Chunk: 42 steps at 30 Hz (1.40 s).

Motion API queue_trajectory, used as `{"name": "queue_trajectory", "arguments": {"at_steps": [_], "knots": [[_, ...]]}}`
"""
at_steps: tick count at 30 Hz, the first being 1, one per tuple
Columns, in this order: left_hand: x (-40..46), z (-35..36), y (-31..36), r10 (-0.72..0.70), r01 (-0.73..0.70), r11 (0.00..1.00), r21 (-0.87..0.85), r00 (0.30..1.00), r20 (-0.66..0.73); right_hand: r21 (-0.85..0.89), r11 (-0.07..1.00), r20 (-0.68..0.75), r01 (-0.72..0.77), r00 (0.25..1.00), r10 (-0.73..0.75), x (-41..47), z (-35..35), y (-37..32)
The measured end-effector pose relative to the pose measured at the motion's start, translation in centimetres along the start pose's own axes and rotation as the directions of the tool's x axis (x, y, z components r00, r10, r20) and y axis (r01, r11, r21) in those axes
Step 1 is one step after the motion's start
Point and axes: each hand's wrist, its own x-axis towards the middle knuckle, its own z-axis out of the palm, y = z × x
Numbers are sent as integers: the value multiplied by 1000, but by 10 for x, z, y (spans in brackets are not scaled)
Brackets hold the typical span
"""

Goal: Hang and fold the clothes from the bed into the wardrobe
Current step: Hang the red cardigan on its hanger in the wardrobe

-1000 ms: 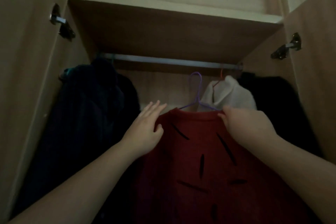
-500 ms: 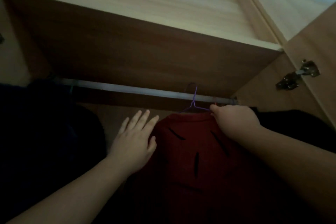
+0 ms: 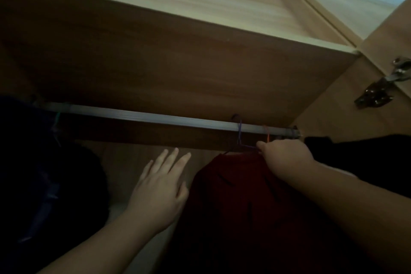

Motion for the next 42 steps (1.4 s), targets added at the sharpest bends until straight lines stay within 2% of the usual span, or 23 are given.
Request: {"name": "queue_trajectory", "arguments": {"at_steps": [3, 5, 11, 14, 16, 19, 22, 25, 29, 33, 38, 42], "knots": [[-8, 4, 5, 6, -5, 999, -37, 1000, 30, 26, 996, 83, 82, 993, -84, -6, -12, -15], [-13, 3, 9, 1, 2, 998, -56, 999, 50, 49, 994, 88, 101, 991, -105, -12, -20, -19], [-36, -13, 31, 28, -12, 984, -177, 996, 88, -54, 998, 56, 10, 998, -7, -39, -43, -15], [-54, -20, 54, 52, -23, 963, -269, 993, 102, -74, 997, 124, 20, 992, -11, -67, -47, -16], [-70, -21, 71, 77, -41, 952, -305, 991, 109, -110, 992, 156, 58, 987, -40, -98, -53, -16], [-103, -21, 99, 98, -45, 934, -355, 986, 134, -60, 995, 164, 83, 984, -72, -159, -59, -14], [-143, -23, 126, 114, -20, 907, -422, 973, 200, 36, 999, 193, 35, 980, -42, -234, -64, -5], [-191, -38, 153, 132, 20, 883, -468, 948, 289, 63, 998, 313, -27, 950, 6, -315, -76, 7], [-251, -76, 197, 161, 89, 835, -543, 904, 396, 62, 995, 425, -79, 904, 45, -417, -99, 22], [-311, -132, 262, 236, 81, 777, -624, 882, 409, 69, 989, 501, -129, 862, 78, -501, -150, 53], [-368, -225, 364, 345, 76, 707, -703, 831, 437, -26, 990, 546, -142, 827, 133, -602, -247, 130], [-411, -312, 458, 422, 86, 609, -788, 806, 414, -136, 962, 558, -239, 784, 273, -689, -334, 206]]}}
